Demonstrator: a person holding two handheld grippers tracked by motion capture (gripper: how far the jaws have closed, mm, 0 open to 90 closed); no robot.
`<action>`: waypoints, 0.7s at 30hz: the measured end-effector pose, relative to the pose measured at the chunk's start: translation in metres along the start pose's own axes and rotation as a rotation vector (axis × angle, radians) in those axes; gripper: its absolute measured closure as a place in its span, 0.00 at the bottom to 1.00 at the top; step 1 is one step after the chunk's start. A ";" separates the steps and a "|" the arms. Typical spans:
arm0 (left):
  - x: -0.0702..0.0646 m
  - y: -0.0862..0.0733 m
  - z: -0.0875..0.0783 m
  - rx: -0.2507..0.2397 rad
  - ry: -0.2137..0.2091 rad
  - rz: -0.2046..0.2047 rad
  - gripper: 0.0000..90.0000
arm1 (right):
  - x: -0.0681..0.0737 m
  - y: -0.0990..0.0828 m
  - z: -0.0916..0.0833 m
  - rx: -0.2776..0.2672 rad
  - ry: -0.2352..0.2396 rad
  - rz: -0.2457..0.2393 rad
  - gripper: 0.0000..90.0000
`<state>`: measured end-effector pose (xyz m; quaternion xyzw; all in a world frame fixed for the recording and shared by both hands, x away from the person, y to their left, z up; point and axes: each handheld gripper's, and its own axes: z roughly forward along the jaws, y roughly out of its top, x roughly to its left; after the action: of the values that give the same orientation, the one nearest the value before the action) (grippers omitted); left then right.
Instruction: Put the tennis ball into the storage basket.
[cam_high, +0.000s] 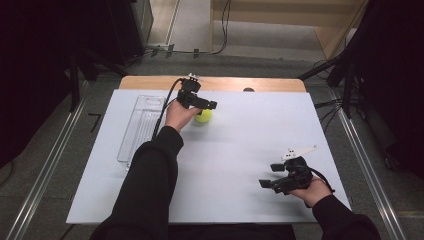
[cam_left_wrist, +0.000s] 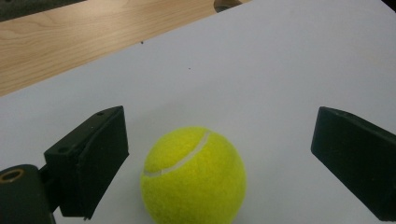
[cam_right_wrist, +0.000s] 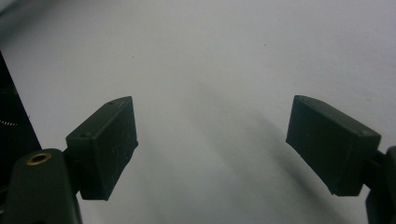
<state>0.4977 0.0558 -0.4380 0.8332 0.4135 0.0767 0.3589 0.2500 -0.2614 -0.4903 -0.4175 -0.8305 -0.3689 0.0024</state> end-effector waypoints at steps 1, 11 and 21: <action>0.000 0.000 0.000 0.000 0.000 0.000 0.05 | 0.000 0.000 0.000 0.000 0.000 0.000 0.16; 0.000 -0.001 0.004 -0.002 0.011 0.004 0.05 | 0.000 0.000 0.000 0.000 0.000 -0.001 0.16; 0.002 -0.005 0.011 0.016 0.009 -0.009 0.05 | 0.000 0.000 0.000 0.000 0.000 0.000 0.16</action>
<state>0.5007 0.0538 -0.4495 0.8338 0.4197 0.0756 0.3507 0.2496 -0.2614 -0.4902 -0.4175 -0.8304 -0.3689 0.0024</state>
